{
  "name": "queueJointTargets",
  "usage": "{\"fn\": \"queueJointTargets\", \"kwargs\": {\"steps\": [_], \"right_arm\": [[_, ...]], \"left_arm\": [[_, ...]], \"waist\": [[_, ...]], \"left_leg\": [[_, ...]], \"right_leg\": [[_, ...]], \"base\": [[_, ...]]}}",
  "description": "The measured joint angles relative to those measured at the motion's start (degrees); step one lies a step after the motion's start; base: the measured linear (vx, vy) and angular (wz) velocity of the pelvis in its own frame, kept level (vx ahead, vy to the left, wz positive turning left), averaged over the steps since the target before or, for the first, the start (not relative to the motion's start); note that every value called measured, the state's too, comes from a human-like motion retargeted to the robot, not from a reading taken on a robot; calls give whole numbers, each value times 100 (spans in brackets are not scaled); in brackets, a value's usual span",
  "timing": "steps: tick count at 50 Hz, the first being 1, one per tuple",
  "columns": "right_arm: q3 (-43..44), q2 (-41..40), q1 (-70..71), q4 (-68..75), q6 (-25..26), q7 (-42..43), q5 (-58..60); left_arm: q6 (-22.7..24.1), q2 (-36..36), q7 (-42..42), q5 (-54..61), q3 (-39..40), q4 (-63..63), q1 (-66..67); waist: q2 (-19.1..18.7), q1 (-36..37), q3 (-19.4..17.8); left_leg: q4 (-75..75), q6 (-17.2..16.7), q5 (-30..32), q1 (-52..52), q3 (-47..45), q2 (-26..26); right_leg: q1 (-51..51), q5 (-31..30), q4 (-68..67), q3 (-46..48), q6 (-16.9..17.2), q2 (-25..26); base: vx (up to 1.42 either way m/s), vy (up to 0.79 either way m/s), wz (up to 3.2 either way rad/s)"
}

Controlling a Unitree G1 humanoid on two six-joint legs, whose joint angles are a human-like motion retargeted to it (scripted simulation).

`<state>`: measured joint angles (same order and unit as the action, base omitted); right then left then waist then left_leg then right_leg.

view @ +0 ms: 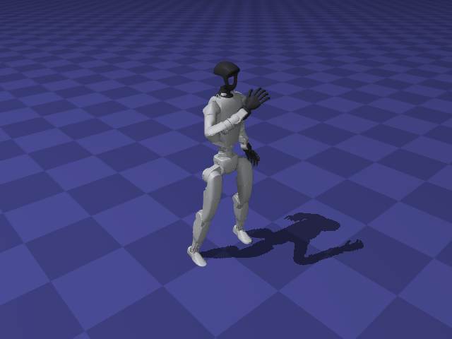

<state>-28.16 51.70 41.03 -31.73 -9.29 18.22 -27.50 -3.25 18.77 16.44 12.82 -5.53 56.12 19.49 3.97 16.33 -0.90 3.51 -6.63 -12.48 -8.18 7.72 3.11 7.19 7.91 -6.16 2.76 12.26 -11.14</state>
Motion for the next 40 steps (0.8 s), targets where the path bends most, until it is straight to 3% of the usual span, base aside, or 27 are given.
{"fn": "queueJointTargets", "kwargs": {"steps": [8,23,40], "right_arm": [[396,118,-572,-1505,104,-249,175],[22,-20,-396,-1560,216,-205,480],[88,86,-652,-1603,183,-205,573]], "left_arm": [[-43,-113,0,-233,-75,-29,168],[-18,-5,136,-70,19,-42,-79],[44,79,147,-25,-35,-243,-256]], "waist": [[-163,-608,-20],[-414,-1234,-69],[-407,-1230,43]], "left_leg": [[-15,-10,-46,-138,-343,80],[-84,-88,-91,-380,-1041,267],[-56,-64,-104,-356,-909,226]], "right_leg": [[-92,-24,-28,-358,-16,96],[-309,-117,-60,-1040,-64,355],[-256,-76,-87,-912,-32,297]], "base": [[-1,0,-38],[-1,-1,-39],[0,0,0]]}}
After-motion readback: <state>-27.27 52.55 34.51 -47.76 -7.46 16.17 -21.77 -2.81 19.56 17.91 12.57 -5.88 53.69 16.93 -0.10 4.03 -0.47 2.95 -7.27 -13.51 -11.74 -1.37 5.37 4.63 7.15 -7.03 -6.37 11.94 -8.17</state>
